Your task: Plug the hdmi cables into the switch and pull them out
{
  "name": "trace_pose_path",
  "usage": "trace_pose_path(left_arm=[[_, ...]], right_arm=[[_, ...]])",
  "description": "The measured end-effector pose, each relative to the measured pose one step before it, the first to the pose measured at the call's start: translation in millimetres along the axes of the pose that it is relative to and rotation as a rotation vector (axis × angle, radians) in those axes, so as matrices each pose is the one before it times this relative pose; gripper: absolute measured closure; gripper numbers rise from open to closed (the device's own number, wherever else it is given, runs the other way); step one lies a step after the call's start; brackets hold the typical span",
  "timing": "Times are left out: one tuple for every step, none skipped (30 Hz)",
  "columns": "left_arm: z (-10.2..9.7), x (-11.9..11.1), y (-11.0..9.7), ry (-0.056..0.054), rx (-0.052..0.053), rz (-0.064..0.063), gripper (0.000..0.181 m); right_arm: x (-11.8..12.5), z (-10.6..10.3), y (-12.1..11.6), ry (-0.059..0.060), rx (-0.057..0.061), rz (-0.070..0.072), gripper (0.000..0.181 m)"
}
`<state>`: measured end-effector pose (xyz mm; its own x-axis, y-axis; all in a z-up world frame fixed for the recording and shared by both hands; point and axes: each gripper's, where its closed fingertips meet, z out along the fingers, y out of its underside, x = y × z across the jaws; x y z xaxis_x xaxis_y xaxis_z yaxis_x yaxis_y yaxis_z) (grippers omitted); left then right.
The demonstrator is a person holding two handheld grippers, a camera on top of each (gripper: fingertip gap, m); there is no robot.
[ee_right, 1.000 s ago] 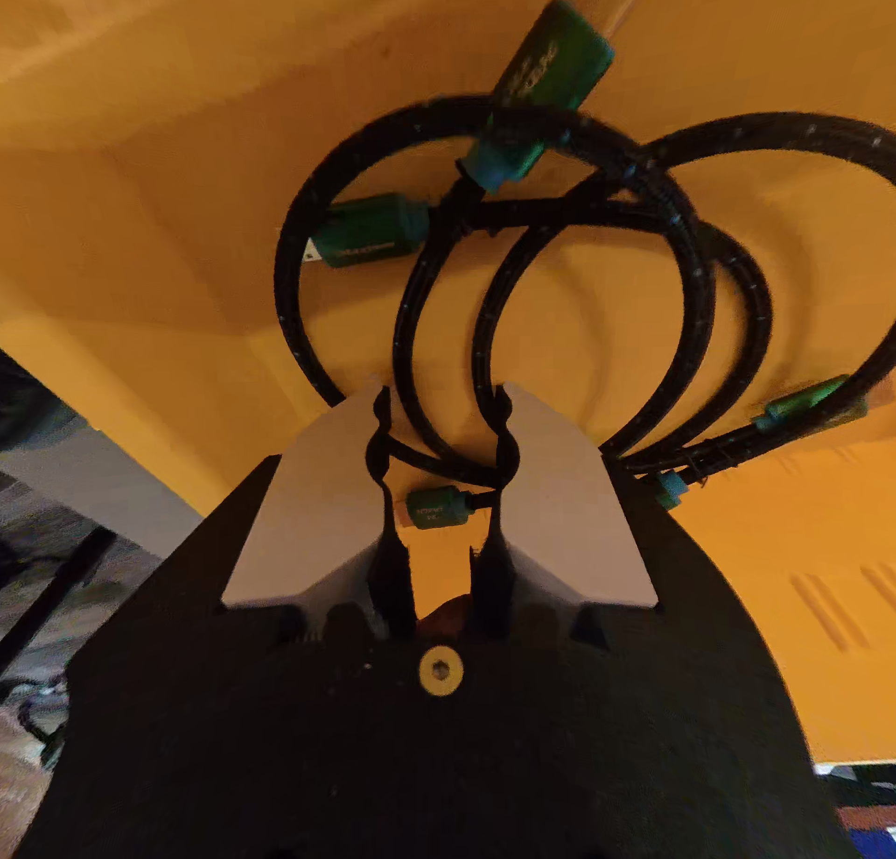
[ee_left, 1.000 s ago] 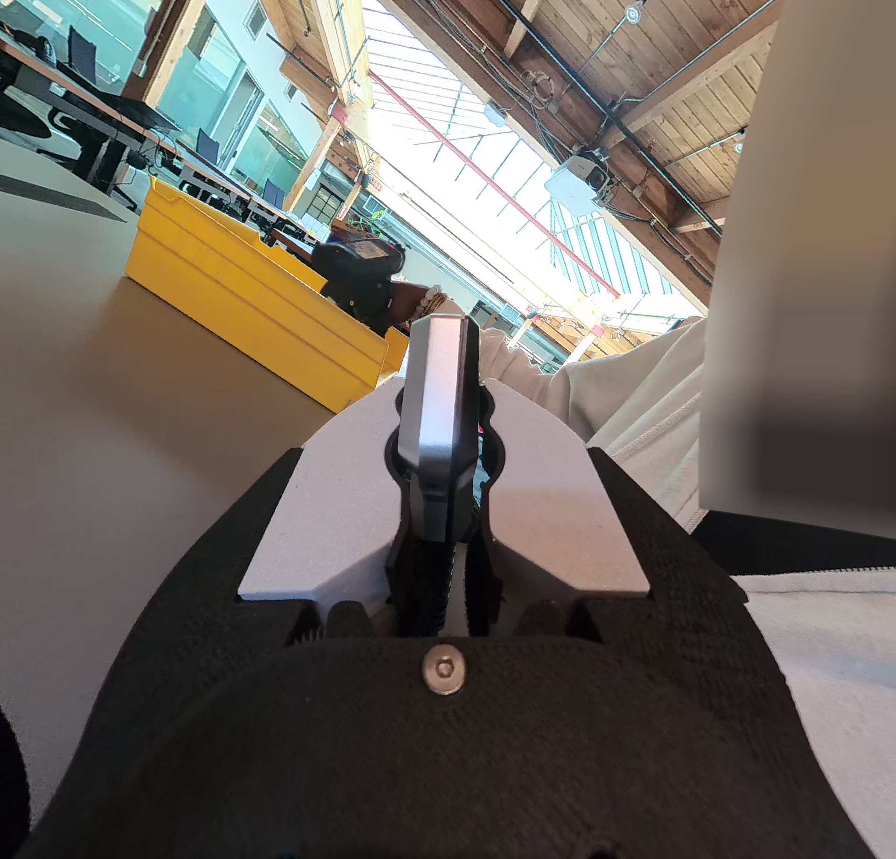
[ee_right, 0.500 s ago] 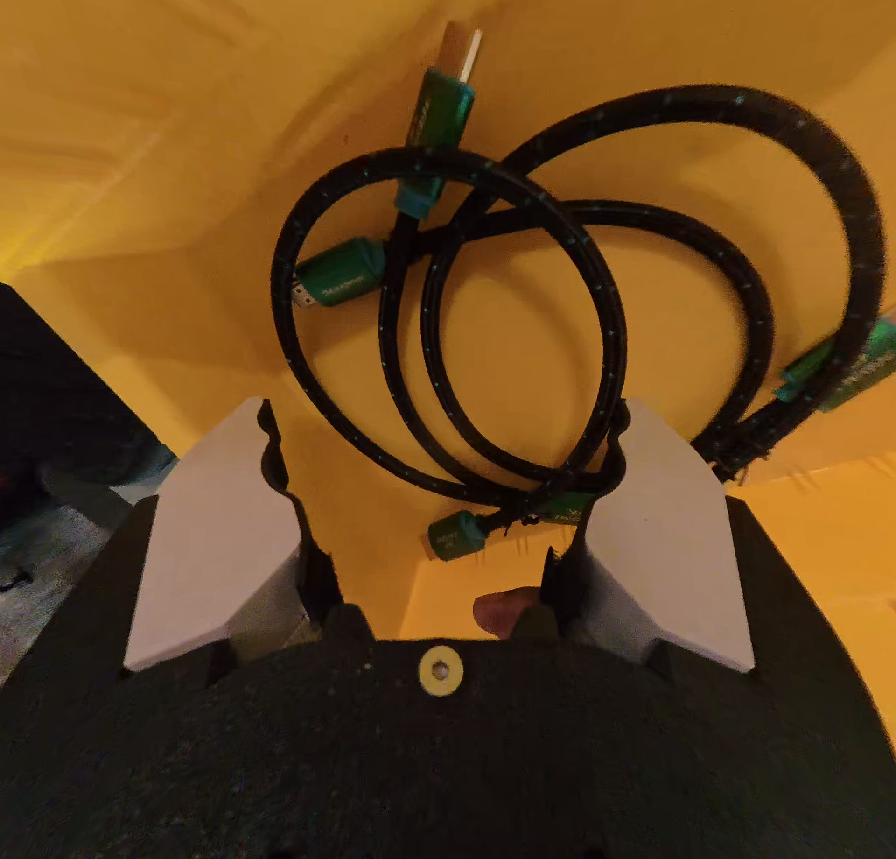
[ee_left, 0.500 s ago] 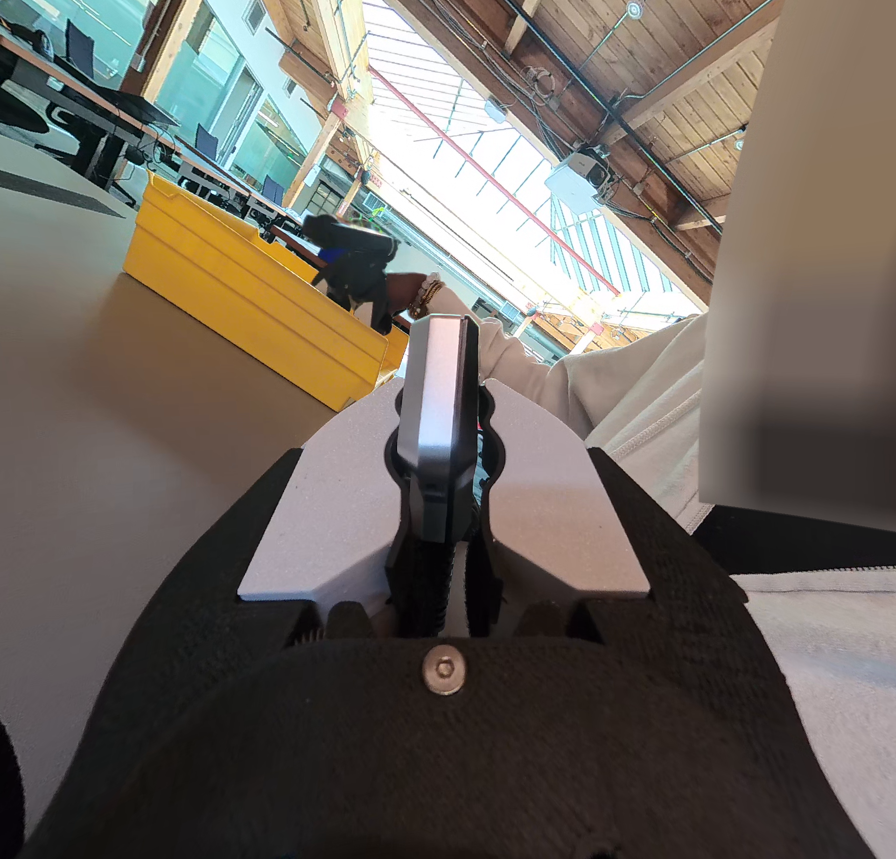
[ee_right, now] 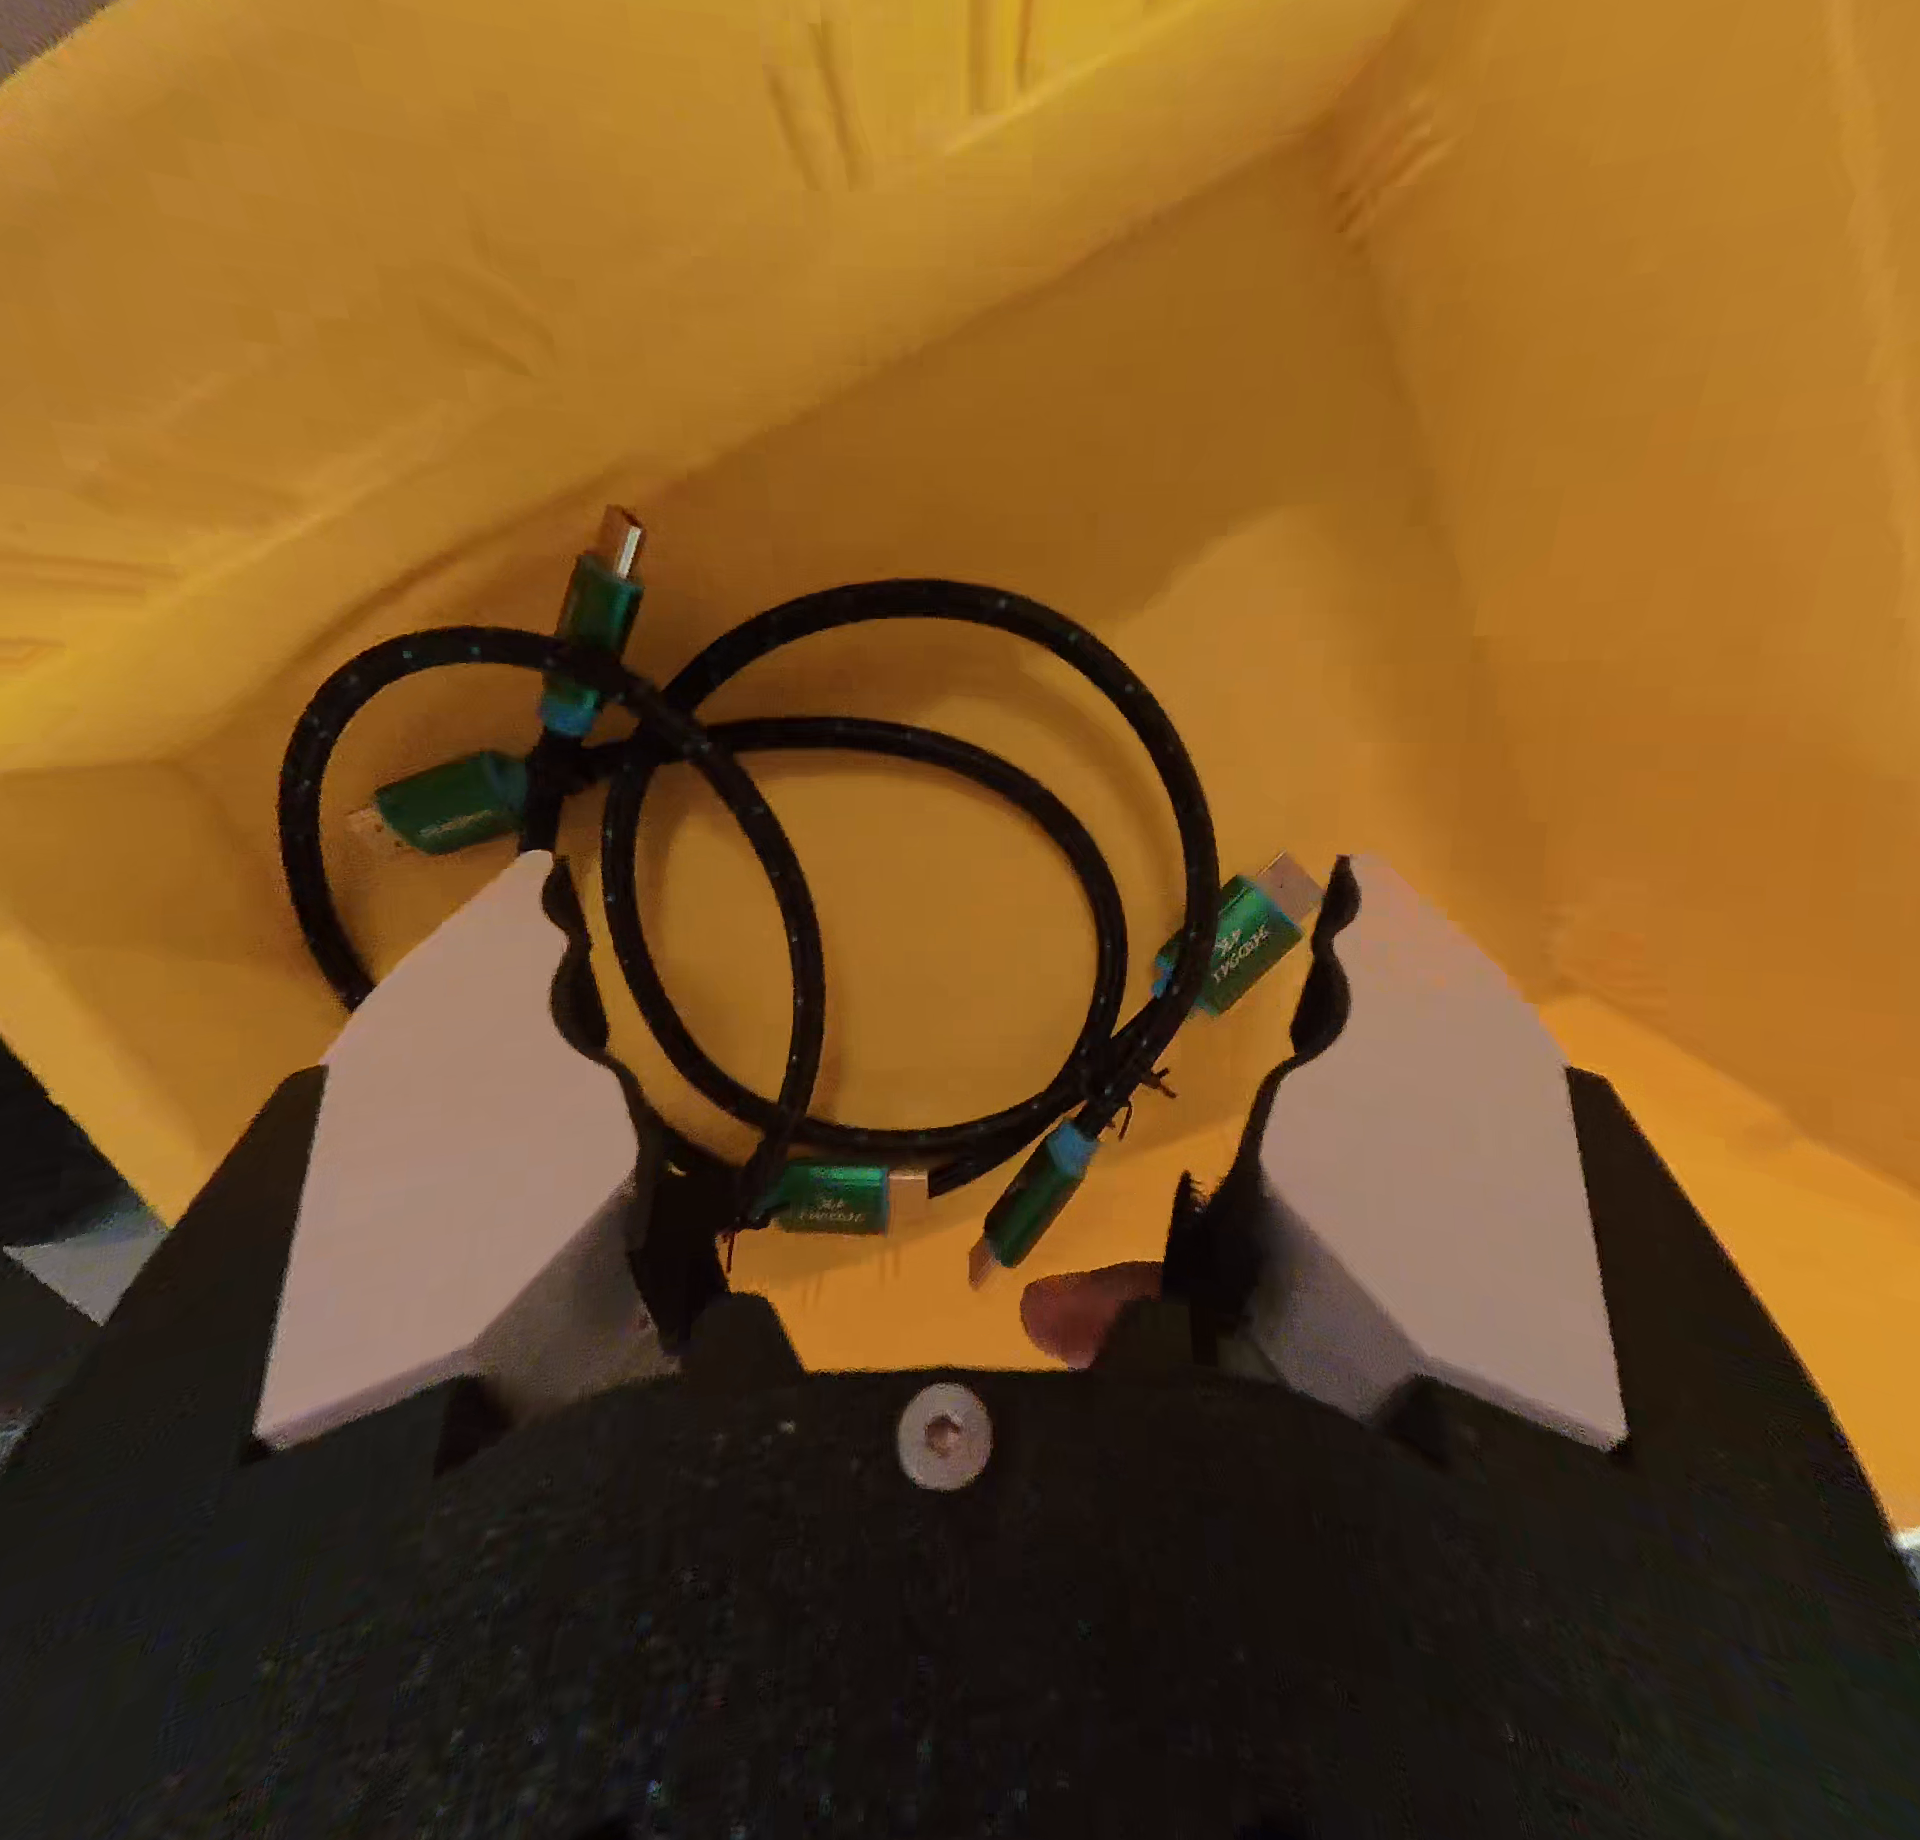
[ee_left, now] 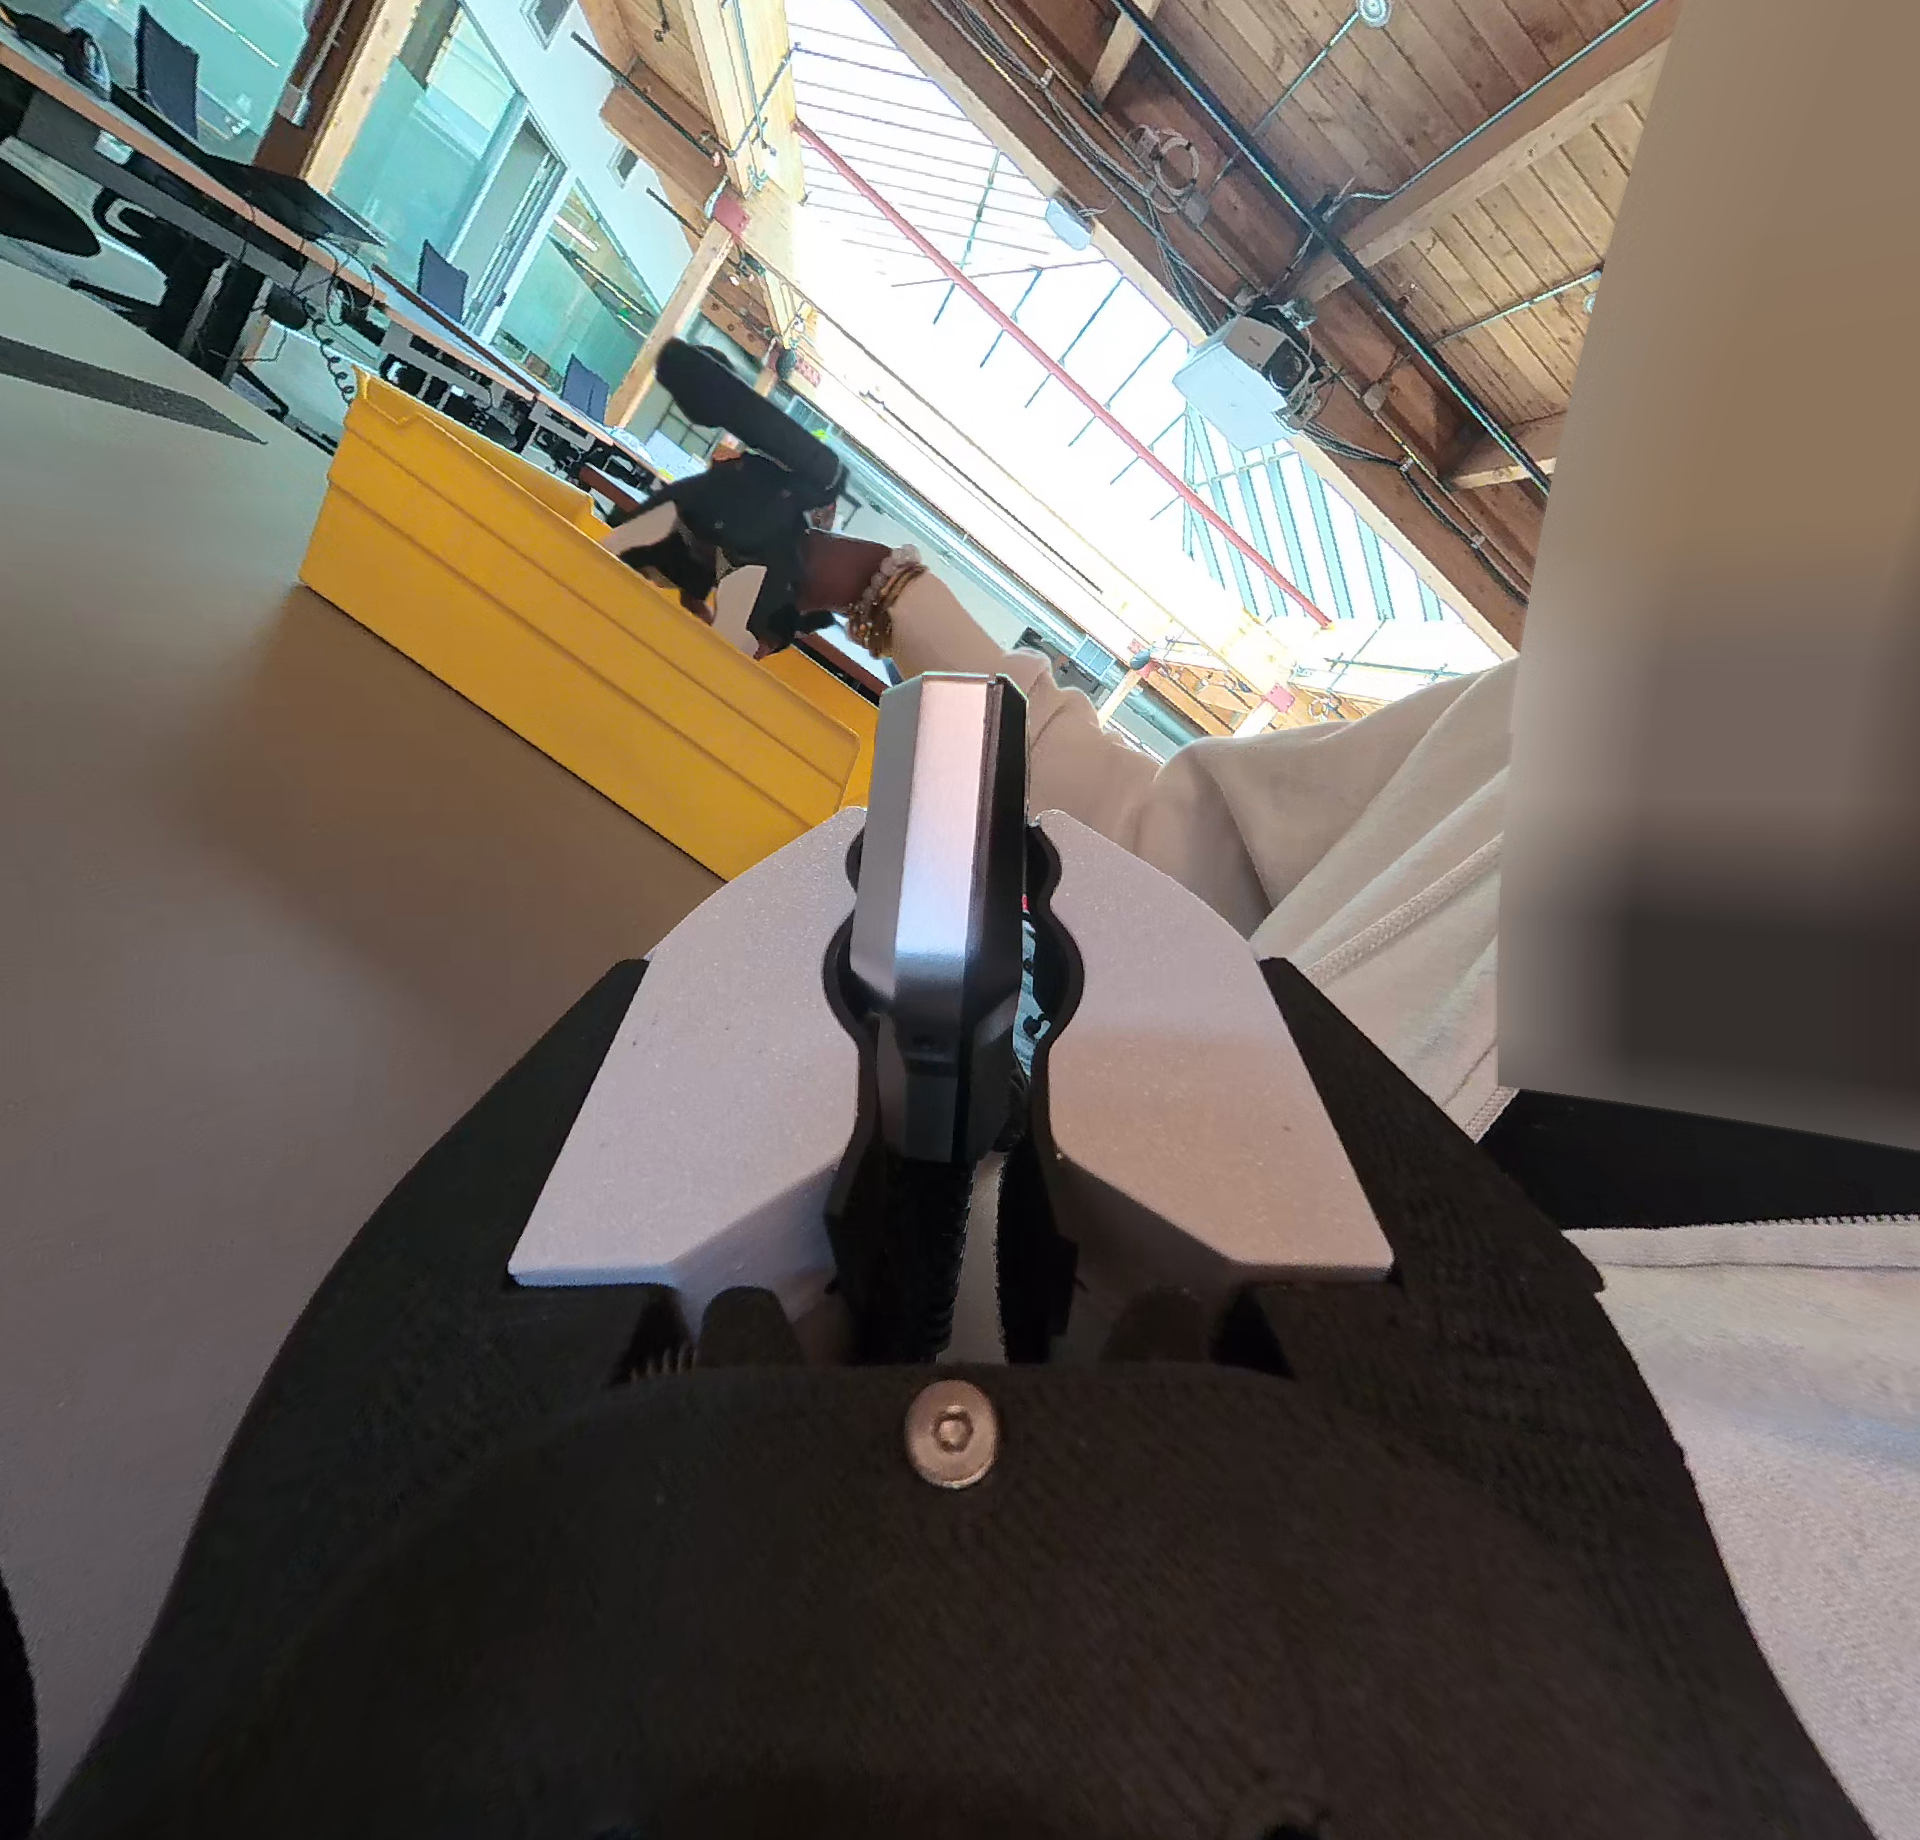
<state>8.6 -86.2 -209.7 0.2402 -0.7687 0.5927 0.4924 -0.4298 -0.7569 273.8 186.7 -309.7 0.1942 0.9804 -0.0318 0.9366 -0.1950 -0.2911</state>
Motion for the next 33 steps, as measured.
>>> trace_pose_path(left_arm=[[-0.09, 0.27, -0.15, 0.0009, 0.0009, 0.0005, 0.155], [-0.18, 0.18, -0.39, 0.0006, 0.002, 0.0007, 0.155], [-0.14, 0.05, -0.35, 0.0006, 0.0016, -0.0007, 0.156], [-0.01, -0.11, 0.0, 0.001, -0.0002, -0.0019, 0.155], [0.15, -0.11, 0.28, 0.0002, -0.0018, -0.0014, 0.155], [0.24, -0.26, 0.48, -0.0011, -0.0023, 0.0, 0.155], [0.07, -0.17, 0.27, -0.0014, -0.0013, 0.0005, 0.155], [0.02, 0.03, -0.1, -0.0006, 0.0005, 0.0004, 0.155], [-0.19, 0.05, -0.34, -0.0001, 0.0022, 0.0002, 0.155], [-0.14, -0.08, -0.39, -0.0007, 0.0022, -0.0001, 0.155], [-0.04, -0.19, -0.14, -0.0013, 0.0007, 0.0, 0.155], [0.05, -0.35, -0.04, -0.002, 0.0, 0.0001, 0.155], [0.14, -0.47, -0.01, -0.0031, 0.0001, 0.0002, 0.155], [0.08, -0.63, -0.11, -0.0039, 0.0005, 0.0006, 0.155], [-0.05, -0.89, -0.37, -0.006, 0.0024, 0.0019, 0.155], [-0.39, -1.41, -0.95, -0.0101, 0.0062, 0.0041, 0.155], [-0.75, -1.79, -1.76, -0.0131, 0.0108, 0.0067, 0.155], [-1.02, -1.72, -2.54, -0.0133, 0.0153, 0.0082, 0.155], [-1.38, -1.28, -3.23, -0.0116, 0.0192, 0.0089, 0.156], [-1.46, -1.15, -3.28, -0.009, 0.0199, 0.009, 0.156], [-1.35, -0.86, -3.01, -0.0071, 0.0171, 0.0077, 0.156], [-1.1, -0.74, -2.46, -0.0057, 0.014, 0.006, 0.156], [-0.85, -0.58, -2.12, -0.0041, 0.0118, 0.0049, 0.156], [-0.56, -0.19, -1.73, -0.0015, 0.0099, 0.0038, 0.156], [-0.37, 0.22, -1.35, 0.0012, 0.0077, 0.0024, 0.156], [-0.22, 0.4, -0.87, 0.0028, 0.0054, 0.0012, 0.156], [-0.21, 0.38, -0.48, 0.0024, 0.0039, 0.0009, 0.156], [-0.06, 0.27, -0.32, 0.0013, 0.0027, 0.0011, 0.156], [0.0, 0.33, -0.23, 0.0014, 0.0024, 0.0011, 0.156], [0.03, 0.51, -0.49, 0.0026, 0.004, 0.0004, 0.156], [-0.06, 0.62, -0.77, 0.0034, 0.006, -0.0005, 0.156], [-0.18, 0.92, -1.13, 0.0041, 0.0072, -0.0006, 0.156], [-0.31, 0.74, -1.19, 0.0036, 0.0064, -0.001, 0.156]], right_arm=[[1.54, 4.53, -0.81, -0.0087, -0.0194, 0.0011, 0.043], [1.07, 5.05, -0.48, -0.0159, -0.0179, 0.0056, 0.039], [-1.41, 4.81, -0.77, -0.0327, -0.0104, 0.0078, 0.037], [-2.17, 5.04, -1.69, -0.0424, -0.0081, 0.0144, 0.036], [-4.68, 3.38, 0.35, -0.0467, -0.0134, 0.0179, 0.036], [-6.46, 2.94, 2.39, -0.0521, -0.0203, 0.0187, 0.04], [-6.2, 2.31, 3.38, -0.0417, -0.0246, 0.0178, 0.043], [-2.48, 0.98, 3.15, -0.0127, -0.0194, 0.0075, 0.047], [-1.48, -1.3, 1.77, -0.0036, -0.0067, -0.0077, 0.055], [-2.83, -2.01, 0.94, -0.0085, 0.0041, -0.0015, 0.058], [0.77, -4.26, -0.75, 0.0138, 0.0144, -0.0003, 0.06], [0.56, -6.36, -4.31, 0.0275, 0.041, -0.0043, 0.061], [0.55, -7.76, -8.55, 0.0526, 0.0653, -0.0035, 0.061], [0.58, -11.63, -13.07, 0.064, 0.0909, -0.0069, 0.06], [-4.4, -13.33, -18.69, 0.056, 0.1178, -0.0193, 0.061], [-4.72, -13.83, -22.58, 0.0737, 0.1333, -0.0275, 0.063], [-8.02, -12.91, -25.51, 0.0698, 0.1427, -0.0328, 0.062], [-16.18, -10.61, -26.81, 0.0257, 0.145, -0.0363, 0.06], [-21.31, -7.57, -26.69, 0.0016, 0.142, -0.0306, 0.06], [-23.46, -3.76, -25.22, -0.0114, 0.1321, -0.0156, 0.06], [-27.58, 0.67, -22.03, -0.0419, 0.1158, 0.0004, 0.061], [-30.34, 5.41, -17.41, -0.0668, 0.1029, 0.0199, 0.063], [-30.31, 10.33, -12.6, -0.0811, 0.0946, 0.0299, 0.066], [-27.46, 14.27, -5.84, -0.0815, 0.0821, 0.0387, 0.071], [-21.88, 16.32, 3.89, -0.0724, 0.0481, 0.0397, 0.079], [-14.48, 17.75, 11.05, -0.0559, 0.0136, 0.0371, 0.084], [-7.26, 18.52, 15.07, -0.0336, -0.0034, 0.0458, 0.09], [-4.2, 18.32, 18.36, -0.0348, -0.0269, 0.0503, 0.095], [-3.06, 16.8, 16.53, -0.0409, -0.0307, 0.0543, 0.104], [-3.34, 14.46, 11.4, -0.0464, -0.0178, 0.0575, 0.111], [-4.84, 11.98, 6.55, -0.056, -0.0053, 0.0437, 0.117], [-1.59, 9.21, 4.73, -0.0316, -0.0058, 0.0255, 0.124], [2.41, 5.63, 5.15, 0.0004, -0.0213, 0.0043, 0.132]])
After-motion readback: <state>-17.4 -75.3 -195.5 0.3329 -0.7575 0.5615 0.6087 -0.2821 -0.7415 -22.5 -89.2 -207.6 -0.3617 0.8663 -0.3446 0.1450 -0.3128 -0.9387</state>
